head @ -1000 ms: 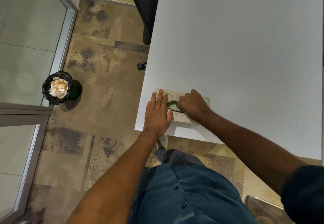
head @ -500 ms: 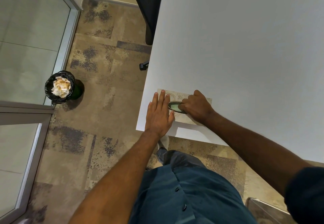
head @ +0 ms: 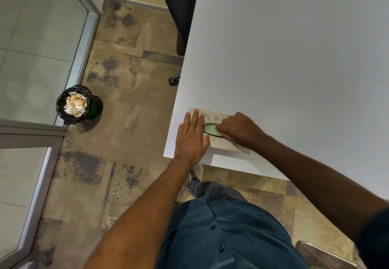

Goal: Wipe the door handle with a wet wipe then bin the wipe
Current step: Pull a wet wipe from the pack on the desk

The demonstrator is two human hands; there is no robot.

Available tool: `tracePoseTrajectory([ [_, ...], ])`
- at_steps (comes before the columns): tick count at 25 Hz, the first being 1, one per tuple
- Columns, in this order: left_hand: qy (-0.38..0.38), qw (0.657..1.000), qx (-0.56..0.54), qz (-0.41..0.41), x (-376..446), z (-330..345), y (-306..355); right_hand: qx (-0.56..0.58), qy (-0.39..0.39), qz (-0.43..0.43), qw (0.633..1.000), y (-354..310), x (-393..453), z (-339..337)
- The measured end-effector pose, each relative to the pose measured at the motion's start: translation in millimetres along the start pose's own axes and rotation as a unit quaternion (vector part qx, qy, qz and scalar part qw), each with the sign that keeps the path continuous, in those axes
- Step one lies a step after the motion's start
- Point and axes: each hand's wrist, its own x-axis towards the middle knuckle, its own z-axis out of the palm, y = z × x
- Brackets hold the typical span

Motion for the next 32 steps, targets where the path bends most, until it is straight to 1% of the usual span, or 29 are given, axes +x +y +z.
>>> tracePoseTrajectory([
  [1,0.001,1.0,-0.001,0.0,0,0,0,0.072,0.006,0.04,0.997,0,-4,-2],
  [2,0.002,1.0,-0.002,-0.001,0,0,0,0.15,0.008,0.091,0.984,-1,-7,-5],
  [4,0.003,1.0,0.0,-0.002,0,0,1,0.268,0.018,0.179,0.947,-4,-14,-5],
  [7,0.0,1.0,0.003,-0.002,0,0,1,0.395,0.065,0.253,0.881,-9,-26,-2],
  [11,0.001,1.0,0.007,-0.001,-1,-2,2,0.462,0.145,0.319,0.815,-25,-29,-5],
  [13,0.0,1.0,0.006,-0.001,-2,-3,3,0.493,0.194,0.368,0.764,-30,-26,-7],
  [17,-0.009,1.0,-0.003,-0.002,-2,-9,6,0.554,0.272,0.45,0.645,-33,-19,-21],
  [21,-0.009,0.999,-0.041,-0.015,-3,-20,15,0.604,0.33,0.488,0.537,-43,-9,-39],
  [23,0.004,0.995,-0.098,-0.031,-3,-32,24,0.636,0.332,0.488,0.498,-52,-2,-46],
  [24,0.019,0.988,-0.15,-0.039,-5,-39,29,0.649,0.325,0.485,0.488,-59,4,-50],
  [25,0.036,0.973,-0.222,-0.048,-9,-47,33,0.659,0.317,0.481,0.483,-67,10,-55],
  [26,0.048,0.95,-0.302,-0.06,-14,-56,37,0.665,0.308,0.479,0.484,-76,17,-60],
  [27,0.055,0.924,-0.372,-0.069,-21,-67,39,0.665,0.298,0.475,0.493,-86,25,-66],
  [28,0.067,0.904,-0.417,-0.071,-28,-78,41,0.661,0.288,0.472,0.507,-96,32,-72],
  [30,0.116,0.873,-0.469,-0.075,-47,-101,32,0.658,0.275,0.445,0.541,-123,55,-85],
  [32,0.157,0.836,-0.516,-0.096,-64,-123,19,0.653,0.273,0.421,0.567,-146,77,-95],
])
